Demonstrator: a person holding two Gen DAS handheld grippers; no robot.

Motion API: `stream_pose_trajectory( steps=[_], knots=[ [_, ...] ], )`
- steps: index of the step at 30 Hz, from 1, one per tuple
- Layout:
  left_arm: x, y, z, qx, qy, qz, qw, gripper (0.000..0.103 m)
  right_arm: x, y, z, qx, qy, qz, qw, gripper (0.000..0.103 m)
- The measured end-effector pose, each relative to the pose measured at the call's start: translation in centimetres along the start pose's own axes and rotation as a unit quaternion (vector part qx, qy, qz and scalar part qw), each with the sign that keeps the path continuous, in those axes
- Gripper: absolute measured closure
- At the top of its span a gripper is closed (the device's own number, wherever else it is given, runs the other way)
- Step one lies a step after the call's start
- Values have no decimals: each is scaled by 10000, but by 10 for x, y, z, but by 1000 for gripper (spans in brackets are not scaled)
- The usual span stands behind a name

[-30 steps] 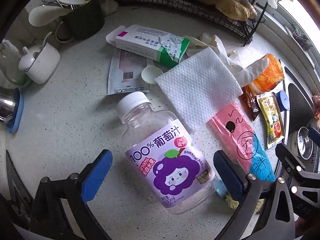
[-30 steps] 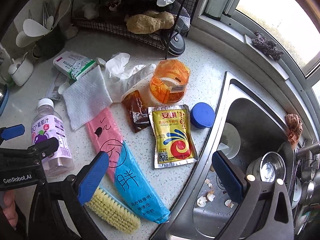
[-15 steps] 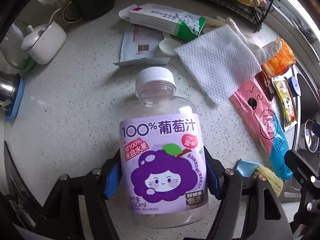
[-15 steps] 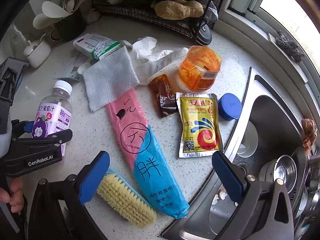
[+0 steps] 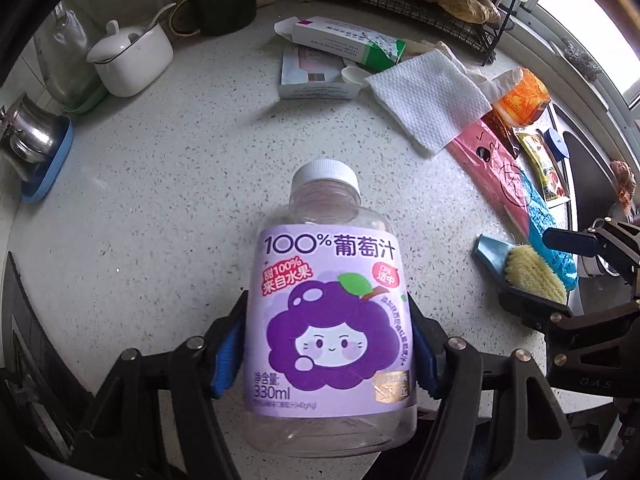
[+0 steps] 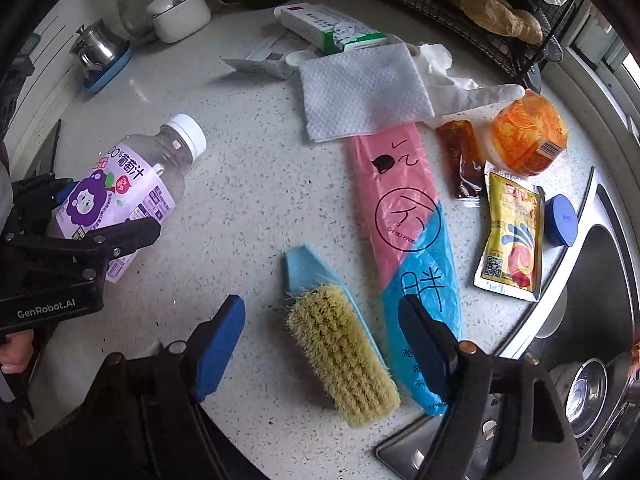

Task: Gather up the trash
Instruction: 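Grasp the yellow scrub brush with the right tool while the left tool holds the bottle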

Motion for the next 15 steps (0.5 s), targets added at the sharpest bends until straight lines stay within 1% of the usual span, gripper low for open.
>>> stream_pose_trajectory(
  steps=[1, 2, 3, 4, 5, 7, 10, 11, 15],
  knots=[
    [2, 0, -1, -12, 27, -12, 10000, 36, -4, 0, 3, 57, -29, 89, 9999, 37],
    [3, -2, 0, -32, 59, -29, 10000, 36, -7, -1, 5, 116, -117, 191, 9997, 38],
    [4, -3, 1, -56, 88, -34, 9999, 36, -11, 0, 7, 163, -157, 243, 9994, 43],
    [5, -4, 2, -79, 91, -36, 9999, 36, -14, -1, 11, 189, -112, 300, 9993, 52],
    [4, -4, 1, -88, 80, -40, 9999, 36, -15, -2, 14, 207, -81, 356, 9991, 55],
    [3, -3, -2, -73, 0, -63, 10000, 36, -10, -3, 20, 281, -95, 323, 9990, 61],
    [8, -8, -1, -34, 34, -120, 9999, 36, -9, 0, 22, 251, -47, 266, 9993, 63],
    [12, -11, 0, 10, 39, -151, 9999, 36, -11, -3, 30, 227, -18, 202, 9995, 63],
    [34, -28, 2, 200, 11, -296, 9994, 36, 26, -28, 30, 188, 50, -151, 9997, 65]
  ],
)
Point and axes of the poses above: each gripper's, at about its wrist camera, not at the fingertips, and x roughly against the way its jaws point, z to its left, y to its top, the point moved 5 cm from there along -x, roughly the way its jaws point, and after that the axes turned 13 degrees about x, right-handed, at the moved point
